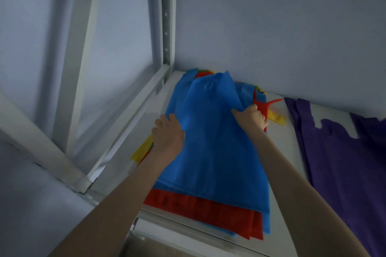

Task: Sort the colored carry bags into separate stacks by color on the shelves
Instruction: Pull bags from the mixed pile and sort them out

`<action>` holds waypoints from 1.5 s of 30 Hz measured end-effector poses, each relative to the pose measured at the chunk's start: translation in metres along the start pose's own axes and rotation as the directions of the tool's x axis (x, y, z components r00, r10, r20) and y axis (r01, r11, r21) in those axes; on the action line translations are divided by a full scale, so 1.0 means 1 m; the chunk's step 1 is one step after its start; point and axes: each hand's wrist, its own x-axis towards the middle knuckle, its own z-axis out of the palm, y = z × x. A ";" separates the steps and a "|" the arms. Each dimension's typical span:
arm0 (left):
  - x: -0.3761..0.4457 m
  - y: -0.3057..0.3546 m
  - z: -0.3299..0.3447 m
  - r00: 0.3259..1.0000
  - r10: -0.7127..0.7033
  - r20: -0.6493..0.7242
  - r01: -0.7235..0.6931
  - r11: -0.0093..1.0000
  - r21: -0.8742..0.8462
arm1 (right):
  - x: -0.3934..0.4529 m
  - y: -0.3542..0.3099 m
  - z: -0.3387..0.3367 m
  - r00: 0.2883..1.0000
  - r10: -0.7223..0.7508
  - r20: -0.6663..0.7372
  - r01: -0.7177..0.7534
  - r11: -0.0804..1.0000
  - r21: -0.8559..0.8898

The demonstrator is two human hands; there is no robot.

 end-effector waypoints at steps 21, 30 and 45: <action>-0.011 -0.005 -0.006 1.000 -0.006 -0.029 0.006 1.000 -0.010 | 0.011 0.004 -0.008 0.983 0.003 0.183 -0.088 0.884 0.460; -0.021 -0.011 -0.008 1.000 -0.007 -0.004 0.007 0.997 -0.071 | 0.008 0.033 -0.008 0.968 0.110 0.225 -0.188 0.914 0.361; -0.030 0.006 0.002 1.000 -0.020 0.023 0.020 1.000 0.014 | -0.011 0.061 -0.030 0.980 -0.056 0.190 -0.074 0.786 0.614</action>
